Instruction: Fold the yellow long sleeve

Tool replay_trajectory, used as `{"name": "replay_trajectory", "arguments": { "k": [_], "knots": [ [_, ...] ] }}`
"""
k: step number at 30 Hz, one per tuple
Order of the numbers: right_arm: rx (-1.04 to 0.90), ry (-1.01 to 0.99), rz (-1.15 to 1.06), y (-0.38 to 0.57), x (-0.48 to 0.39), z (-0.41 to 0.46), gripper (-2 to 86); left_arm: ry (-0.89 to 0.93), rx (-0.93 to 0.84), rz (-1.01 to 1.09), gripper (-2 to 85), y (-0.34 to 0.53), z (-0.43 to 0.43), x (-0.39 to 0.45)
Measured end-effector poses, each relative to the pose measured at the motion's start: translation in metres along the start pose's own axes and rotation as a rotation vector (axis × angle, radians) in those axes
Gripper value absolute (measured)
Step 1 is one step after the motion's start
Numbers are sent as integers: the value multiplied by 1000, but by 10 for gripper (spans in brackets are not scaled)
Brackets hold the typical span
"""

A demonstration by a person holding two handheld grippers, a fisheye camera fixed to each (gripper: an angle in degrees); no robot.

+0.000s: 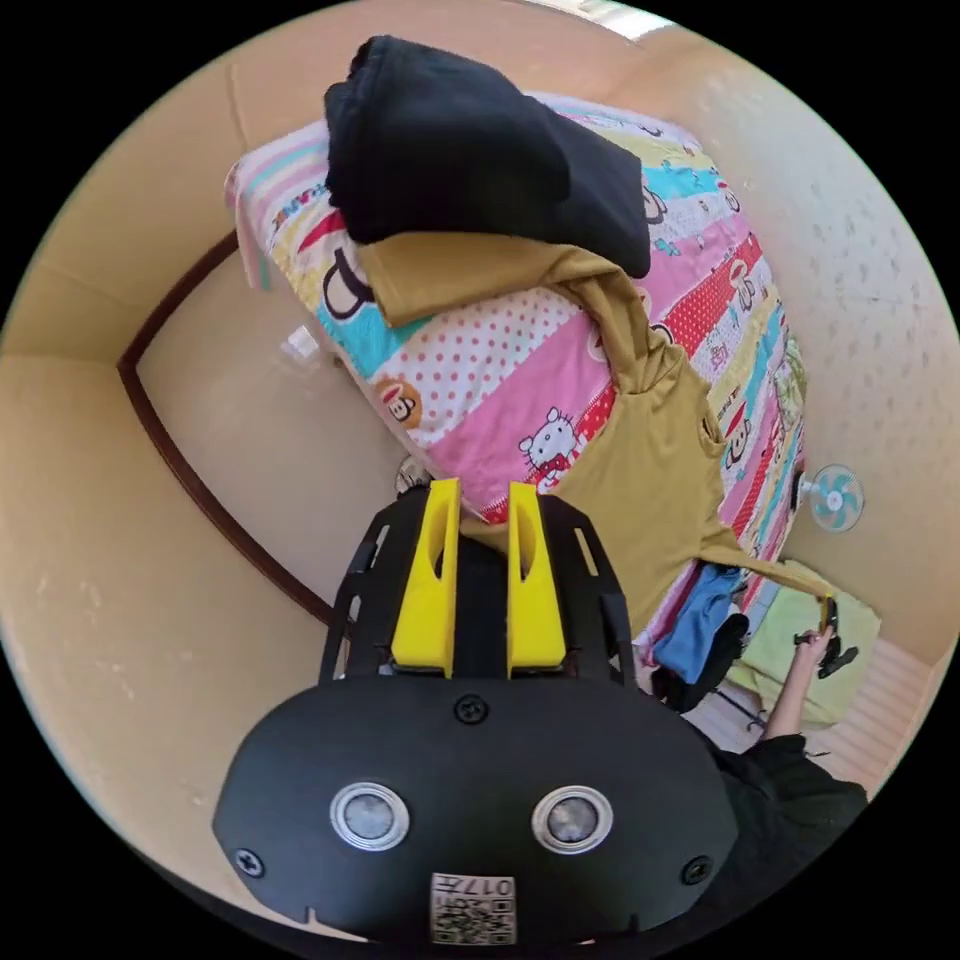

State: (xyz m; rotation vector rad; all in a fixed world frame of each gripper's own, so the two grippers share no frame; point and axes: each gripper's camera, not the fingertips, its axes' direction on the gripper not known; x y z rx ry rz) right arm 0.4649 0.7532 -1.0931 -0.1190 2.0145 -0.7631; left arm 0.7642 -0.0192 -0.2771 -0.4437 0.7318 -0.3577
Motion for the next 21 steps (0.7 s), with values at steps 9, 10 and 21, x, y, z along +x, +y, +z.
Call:
{"name": "replay_trajectory", "arguments": {
  "k": [9, 10, 21],
  "knots": [
    [38, -85, -529, 118, -332, 54, 39, -367, -101, 304, 112, -135, 7, 16],
    [3, -98, -542, 131, -349, 69, 40, -390, -110, 319, 118, -147, 10, 15],
    [-729, -272, -472, 298, -449, 231, 44, -613, -356, 614, 76, -196, 32, 9]
  ]
}}
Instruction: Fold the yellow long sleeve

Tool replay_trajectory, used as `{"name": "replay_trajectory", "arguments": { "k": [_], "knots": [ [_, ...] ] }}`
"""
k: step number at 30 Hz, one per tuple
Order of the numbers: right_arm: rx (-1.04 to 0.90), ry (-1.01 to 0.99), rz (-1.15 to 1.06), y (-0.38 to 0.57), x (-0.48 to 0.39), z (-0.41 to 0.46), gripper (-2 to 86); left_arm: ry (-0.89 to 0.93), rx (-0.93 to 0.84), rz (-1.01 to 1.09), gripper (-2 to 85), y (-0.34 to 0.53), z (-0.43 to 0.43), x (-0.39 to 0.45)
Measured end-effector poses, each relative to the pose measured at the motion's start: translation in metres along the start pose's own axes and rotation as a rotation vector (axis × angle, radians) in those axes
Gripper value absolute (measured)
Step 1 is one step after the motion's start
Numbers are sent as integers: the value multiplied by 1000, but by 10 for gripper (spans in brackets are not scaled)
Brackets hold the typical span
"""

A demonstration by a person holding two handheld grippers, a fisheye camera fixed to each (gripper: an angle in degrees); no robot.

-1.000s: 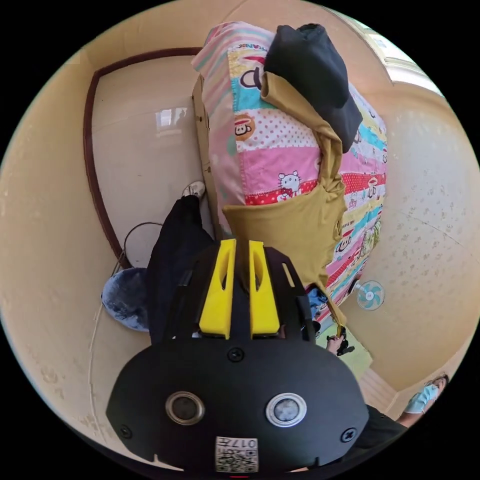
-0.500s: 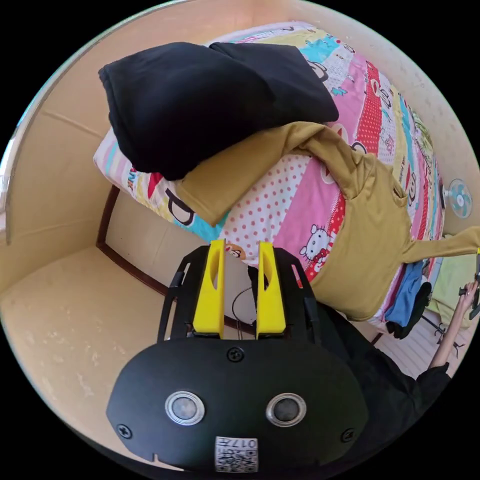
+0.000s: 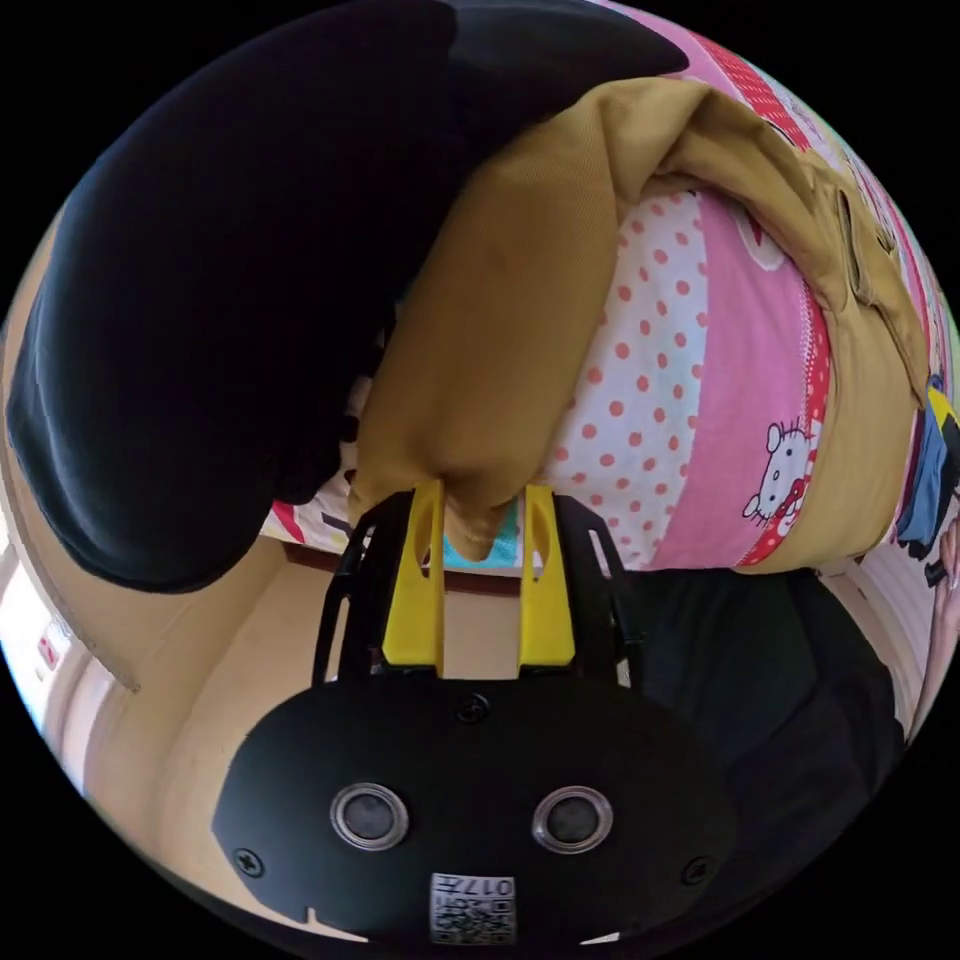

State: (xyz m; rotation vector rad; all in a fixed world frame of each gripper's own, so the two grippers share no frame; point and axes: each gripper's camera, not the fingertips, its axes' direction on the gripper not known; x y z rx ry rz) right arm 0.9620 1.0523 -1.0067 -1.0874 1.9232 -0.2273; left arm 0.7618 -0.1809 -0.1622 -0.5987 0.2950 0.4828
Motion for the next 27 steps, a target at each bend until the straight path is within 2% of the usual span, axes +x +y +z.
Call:
{"name": "replay_trajectory", "arguments": {
  "k": [3, 5, 6, 8, 11, 13, 17, 19, 20, 21, 23, 26, 27],
  "knots": [
    [-10, 6, -76, 13, -5, -15, 48, 101, -71, 111, 30, 12, -29, -24],
    [10, 18, -233, 20, -21, -30, 59, 431, -87, 185, 23, 32, -73, -53],
    [29, 54, -344, 25, -38, -40, 77, 517, -73, 196, 23, 38, -86, -60],
    [51, 38, -465, 28, -62, -54, 111, 862, 30, 201, 24, 63, -141, -90],
    [76, -208, -586, 28, -94, -78, 155, 1155, 165, 192, 28, 87, -199, -113],
    [118, -277, -634, 29, -109, -90, 170, 1243, 227, 220, 29, 96, -230, -116],
    [317, -141, -664, 21, -133, -117, 146, 1287, 203, 291, 34, 103, -275, -101],
    [291, -100, -744, 9, -145, -112, 86, 1296, 211, 303, 41, 103, -286, -97],
    [200, -93, -808, -2, -151, -102, 57, 1313, 233, 286, 51, 101, -290, -101],
    [158, -61, -790, -14, -149, -97, 50, 1319, 239, 271, 59, 100, -292, -104],
    [200, -63, -697, -28, -126, -111, 45, 1415, 313, 234, 78, 101, -301, -125],
    [264, -122, -459, -47, -48, -150, 39, 1561, 491, 292, 70, 114, -315, -151],
    [294, -124, -382, -46, -11, -165, 37, 1572, 494, 292, 68, 115, -314, -153]
  ]
}}
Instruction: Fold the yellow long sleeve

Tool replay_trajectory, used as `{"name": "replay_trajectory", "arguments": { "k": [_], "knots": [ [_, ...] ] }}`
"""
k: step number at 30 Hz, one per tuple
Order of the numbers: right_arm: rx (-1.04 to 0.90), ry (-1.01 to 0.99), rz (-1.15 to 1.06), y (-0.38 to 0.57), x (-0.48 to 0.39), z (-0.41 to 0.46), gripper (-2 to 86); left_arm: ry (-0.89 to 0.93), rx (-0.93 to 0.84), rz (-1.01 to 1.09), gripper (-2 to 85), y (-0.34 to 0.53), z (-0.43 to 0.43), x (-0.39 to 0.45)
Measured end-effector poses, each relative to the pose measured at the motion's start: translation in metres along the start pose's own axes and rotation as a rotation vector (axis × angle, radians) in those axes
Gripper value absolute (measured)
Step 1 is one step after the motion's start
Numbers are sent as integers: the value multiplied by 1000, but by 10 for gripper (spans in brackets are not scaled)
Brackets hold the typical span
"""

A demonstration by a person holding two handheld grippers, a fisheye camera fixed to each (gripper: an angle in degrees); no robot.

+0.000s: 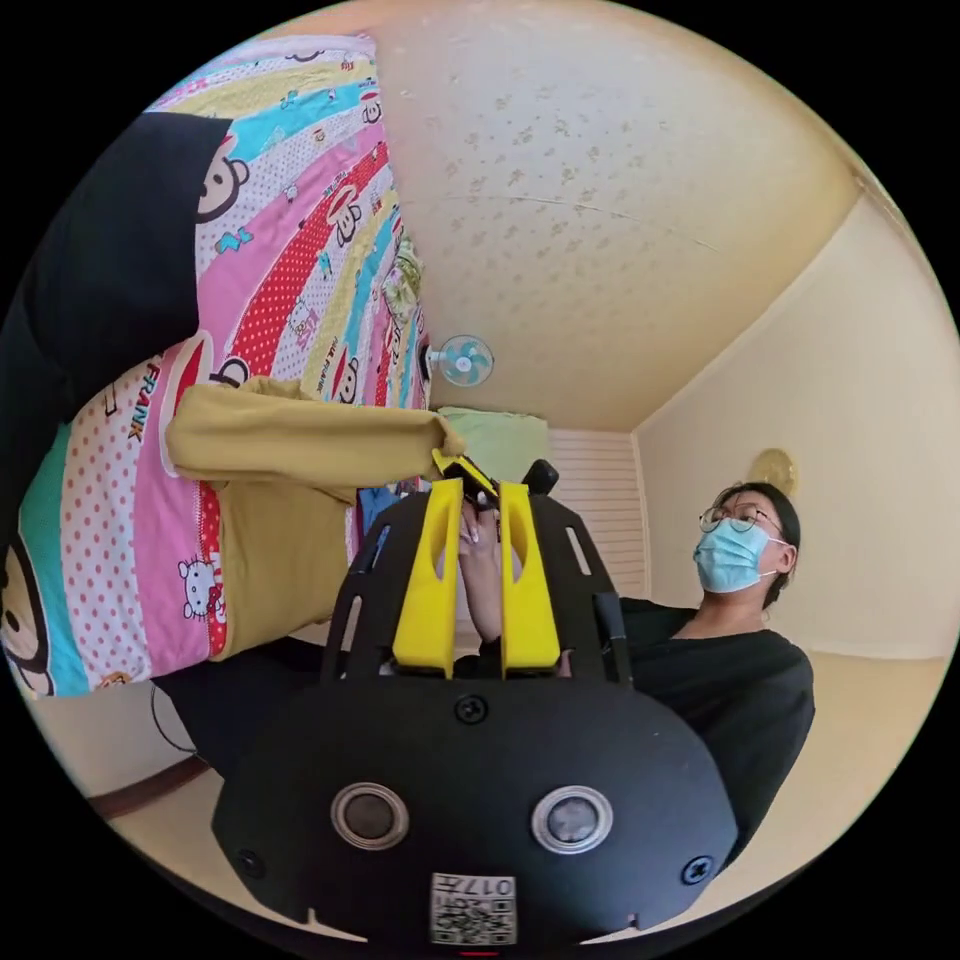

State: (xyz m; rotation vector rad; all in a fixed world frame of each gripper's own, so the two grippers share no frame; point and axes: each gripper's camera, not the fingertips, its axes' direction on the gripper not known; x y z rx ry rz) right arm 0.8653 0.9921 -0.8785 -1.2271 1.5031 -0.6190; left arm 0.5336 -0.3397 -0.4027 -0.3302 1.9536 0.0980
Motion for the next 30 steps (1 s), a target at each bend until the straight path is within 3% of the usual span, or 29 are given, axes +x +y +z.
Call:
{"name": "replay_trajectory", "arguments": {
  "k": [7, 11, 13, 15, 21, 25, 28, 30],
  "knots": [
    [-60, 254, 450, 107, 188, -29, 30, -265, -216, -200, 80, 28, 57, -76],
    [-296, 232, 714, 188, 285, 32, 29, -296, -324, -338, 85, 53, 120, -137],
    [-343, 190, 752, 195, 294, 37, 30, -281, -346, -349, 85, 61, 139, -146],
    [-260, 119, 686, 175, 276, 9, 33, -297, -355, -350, 85, 67, 153, -149],
    [-336, 290, 797, 179, 305, -30, 52, -647, -367, -370, 117, 82, 176, -166],
    [-412, 244, 834, 221, 344, -5, 97, -900, -318, -338, 137, 87, 188, -193],
    [-407, 326, 780, 259, 315, -16, 127, -992, -304, -326, 140, 92, 201, -222],
    [-455, 235, 754, 311, 283, 0, 132, -1023, -304, -327, 140, 97, 211, -242]
  ]
}}
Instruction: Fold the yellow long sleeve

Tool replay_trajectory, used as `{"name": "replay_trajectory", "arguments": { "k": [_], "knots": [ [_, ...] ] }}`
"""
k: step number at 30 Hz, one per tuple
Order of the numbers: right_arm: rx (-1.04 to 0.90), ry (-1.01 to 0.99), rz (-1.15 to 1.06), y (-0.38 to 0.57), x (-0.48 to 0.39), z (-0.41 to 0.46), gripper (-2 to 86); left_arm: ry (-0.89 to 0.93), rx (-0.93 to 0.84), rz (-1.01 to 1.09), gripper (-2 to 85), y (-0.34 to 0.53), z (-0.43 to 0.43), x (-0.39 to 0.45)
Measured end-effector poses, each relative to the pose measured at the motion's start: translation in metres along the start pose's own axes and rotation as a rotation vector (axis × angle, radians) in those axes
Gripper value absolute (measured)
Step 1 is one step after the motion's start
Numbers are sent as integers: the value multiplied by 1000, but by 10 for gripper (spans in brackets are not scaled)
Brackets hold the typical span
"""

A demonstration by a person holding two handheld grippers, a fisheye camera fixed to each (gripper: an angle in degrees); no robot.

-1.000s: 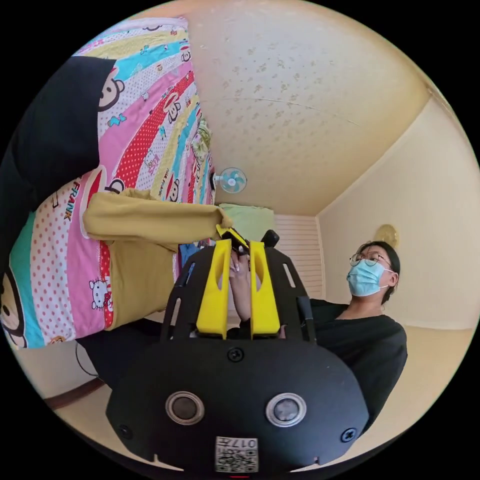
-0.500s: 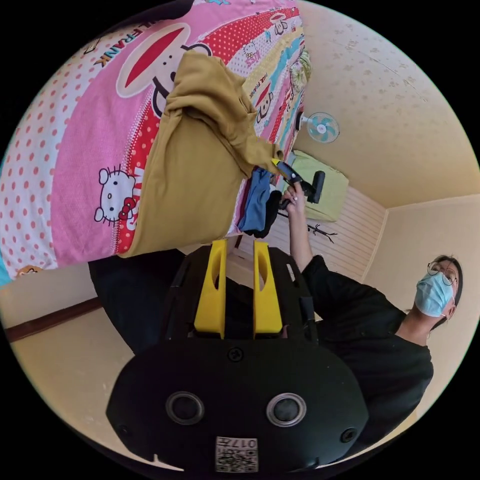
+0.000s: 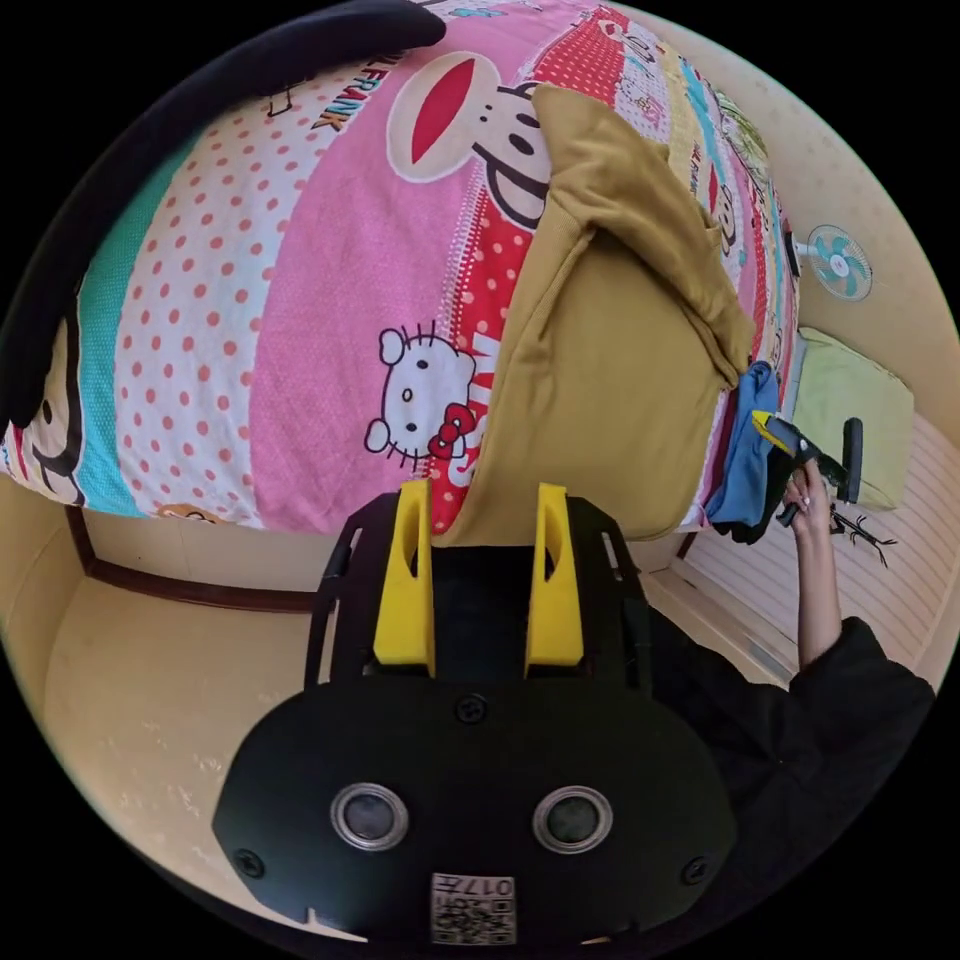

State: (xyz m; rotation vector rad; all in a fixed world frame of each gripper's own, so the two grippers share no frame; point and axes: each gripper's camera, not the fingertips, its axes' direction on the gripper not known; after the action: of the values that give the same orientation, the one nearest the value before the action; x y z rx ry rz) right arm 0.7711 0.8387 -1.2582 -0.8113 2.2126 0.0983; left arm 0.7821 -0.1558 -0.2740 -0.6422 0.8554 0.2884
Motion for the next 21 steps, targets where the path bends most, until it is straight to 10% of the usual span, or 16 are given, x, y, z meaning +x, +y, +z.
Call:
{"name": "replay_trajectory", "arguments": {
  "k": [7, 14, 21],
  "knots": [
    [-356, -103, 70, 121, 14, 114, 59, -23, -193, 35, 36, -9, 52, -4],
    [-134, -239, 124, 110, 34, 4, 43, 137, -82, 302, 23, -27, -53, 39],
    [-2, -165, 124, 45, 60, -27, 118, 108, 86, 94, 129, -115, -80, 18]
  ]
}}
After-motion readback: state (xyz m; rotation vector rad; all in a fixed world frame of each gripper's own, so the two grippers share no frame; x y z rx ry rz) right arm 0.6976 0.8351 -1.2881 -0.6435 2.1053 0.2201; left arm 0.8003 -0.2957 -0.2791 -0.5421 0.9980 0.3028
